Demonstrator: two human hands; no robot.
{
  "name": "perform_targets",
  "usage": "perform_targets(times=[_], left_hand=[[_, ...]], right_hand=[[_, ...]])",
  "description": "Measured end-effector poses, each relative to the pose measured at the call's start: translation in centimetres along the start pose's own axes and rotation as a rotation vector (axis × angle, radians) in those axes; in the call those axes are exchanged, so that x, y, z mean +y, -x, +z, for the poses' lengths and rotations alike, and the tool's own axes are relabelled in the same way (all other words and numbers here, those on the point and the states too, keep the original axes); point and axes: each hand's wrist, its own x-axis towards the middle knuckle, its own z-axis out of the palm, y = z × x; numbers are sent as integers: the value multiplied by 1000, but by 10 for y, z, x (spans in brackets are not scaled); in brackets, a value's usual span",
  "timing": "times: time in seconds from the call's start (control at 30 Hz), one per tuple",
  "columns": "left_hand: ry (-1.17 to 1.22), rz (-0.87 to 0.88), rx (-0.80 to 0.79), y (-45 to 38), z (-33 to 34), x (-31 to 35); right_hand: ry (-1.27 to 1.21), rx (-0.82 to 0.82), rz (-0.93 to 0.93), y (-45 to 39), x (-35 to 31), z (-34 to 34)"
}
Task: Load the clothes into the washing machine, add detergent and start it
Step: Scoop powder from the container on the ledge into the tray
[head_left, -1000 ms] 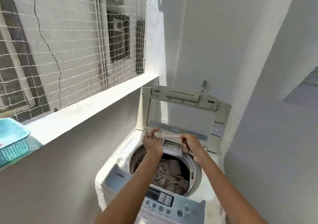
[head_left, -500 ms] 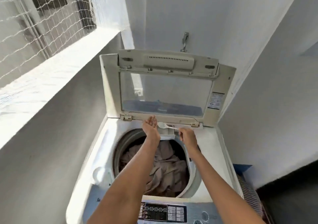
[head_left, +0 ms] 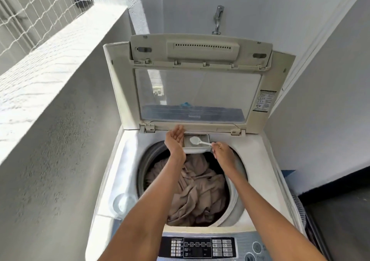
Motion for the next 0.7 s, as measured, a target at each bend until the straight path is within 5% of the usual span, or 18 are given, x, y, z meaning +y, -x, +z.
perform_targets(times=[0.53, 0.63, 0.7], left_hand=[[-71, 3, 15, 6, -24, 5], [-75, 21, 25, 10, -27, 8], [-52, 28, 43, 17, -27, 12]], right_hand=[[829, 313, -697, 28, -13, 7], [738, 288, -613, 33, -11, 5], [448, 241, -487, 37, -16, 3]])
